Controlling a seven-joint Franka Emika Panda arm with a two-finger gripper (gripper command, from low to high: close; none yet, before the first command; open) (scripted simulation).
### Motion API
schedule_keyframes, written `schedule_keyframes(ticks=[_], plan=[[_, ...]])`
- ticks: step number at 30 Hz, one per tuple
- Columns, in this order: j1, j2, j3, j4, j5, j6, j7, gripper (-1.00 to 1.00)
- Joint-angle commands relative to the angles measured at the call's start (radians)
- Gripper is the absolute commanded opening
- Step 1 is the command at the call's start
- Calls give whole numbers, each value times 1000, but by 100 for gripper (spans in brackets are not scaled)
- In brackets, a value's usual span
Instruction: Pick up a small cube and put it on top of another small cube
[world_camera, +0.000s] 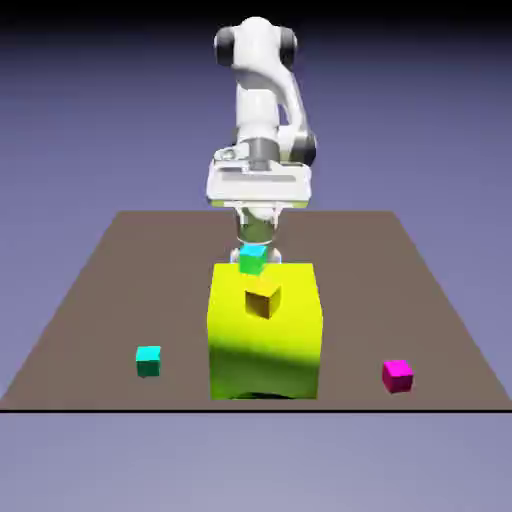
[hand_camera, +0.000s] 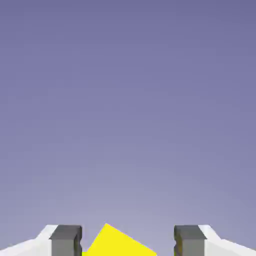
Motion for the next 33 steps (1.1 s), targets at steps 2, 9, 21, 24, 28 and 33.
schedule_keyframes(ticks=[2, 9, 21, 24, 28, 33], plan=[[34, 61, -73, 37, 38, -36, -68, 0], [153, 281, -326, 163, 181, -160, -315, 0], [360, 664, -745, 368, 452, -366, -751, 0], [408, 765, -802, 385, 576, -394, -881, 0], [473, 900, -878, 409, 741, -432, -1055, 0], [495, 1004, -890, 376, 951, -415, -1234, 0]])
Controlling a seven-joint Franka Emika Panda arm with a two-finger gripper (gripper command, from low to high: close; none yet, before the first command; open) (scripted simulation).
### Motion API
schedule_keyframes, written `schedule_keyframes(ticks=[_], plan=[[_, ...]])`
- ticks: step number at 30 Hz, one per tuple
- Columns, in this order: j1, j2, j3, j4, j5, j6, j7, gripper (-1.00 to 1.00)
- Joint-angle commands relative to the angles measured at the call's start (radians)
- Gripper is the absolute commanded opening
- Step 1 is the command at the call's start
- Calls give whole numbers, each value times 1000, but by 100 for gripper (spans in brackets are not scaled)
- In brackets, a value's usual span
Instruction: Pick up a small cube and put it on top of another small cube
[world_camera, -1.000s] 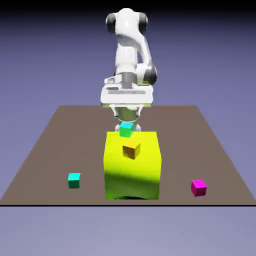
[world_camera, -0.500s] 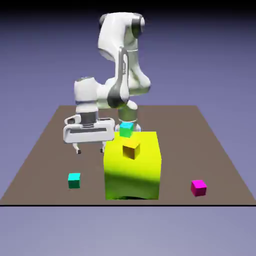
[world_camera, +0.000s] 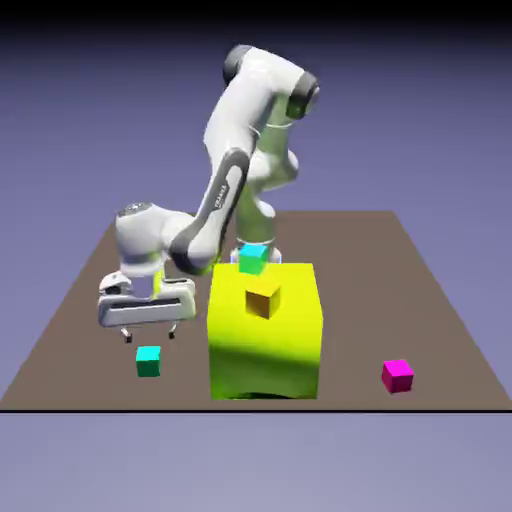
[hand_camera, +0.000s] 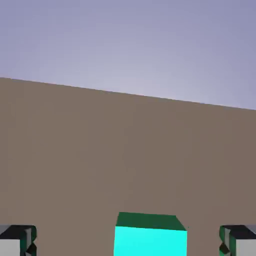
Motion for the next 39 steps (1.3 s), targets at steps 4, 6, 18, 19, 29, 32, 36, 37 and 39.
schedule_keyframes(ticks=[4, 6, 18, 19, 29, 32, 36, 37, 39], plan=[[-68, 75, 45, 21, 107, 20, -81, 0], [-123, 137, 115, 54, 194, 30, -140, 0], [-46, -22, -44, -6, 17, -6, -25, -100], [-77, -59, -60, 0, 11, -22, -28, -100], [-136, -421, 53, -43, -303, -226, -106, -100], [-154, -530, 88, -56, -397, -287, -130, -100], [-178, -675, 133, -73, -523, -369, -162, -100], [-184, -711, 144, -78, -554, -390, -169, -100], [-196, -783, 167, -86, -617, -431, -185, -100]])
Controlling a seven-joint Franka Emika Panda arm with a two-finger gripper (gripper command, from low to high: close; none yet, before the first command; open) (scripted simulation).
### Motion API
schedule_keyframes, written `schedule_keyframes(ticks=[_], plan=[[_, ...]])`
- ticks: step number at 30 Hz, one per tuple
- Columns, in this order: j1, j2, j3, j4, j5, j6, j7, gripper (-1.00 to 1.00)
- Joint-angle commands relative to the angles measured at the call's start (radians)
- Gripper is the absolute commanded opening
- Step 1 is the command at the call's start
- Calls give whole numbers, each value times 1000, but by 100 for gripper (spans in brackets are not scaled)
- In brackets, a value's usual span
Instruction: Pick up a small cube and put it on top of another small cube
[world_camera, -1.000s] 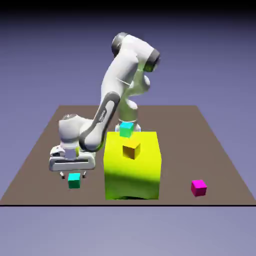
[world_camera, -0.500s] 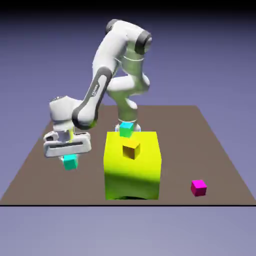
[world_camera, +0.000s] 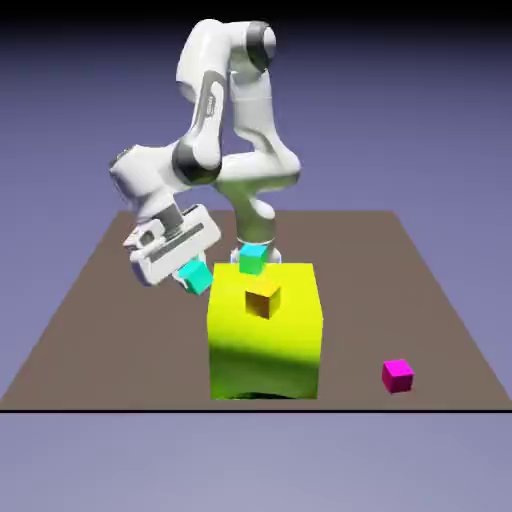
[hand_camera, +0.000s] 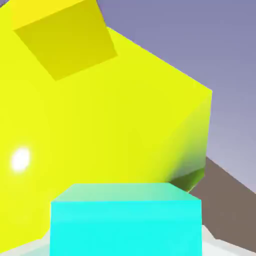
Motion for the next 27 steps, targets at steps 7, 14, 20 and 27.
schedule_keyframes(ticks=[7, 14, 20, 27], plan=[[29, -254, 158, -59, -292, -155, -69, -100], [87, -459, 324, -122, -563, -288, -133, -100], [84, -395, 280, -264, -590, -84, -139, -100], [87, -459, 324, -122, -563, -288, -133, 100]])
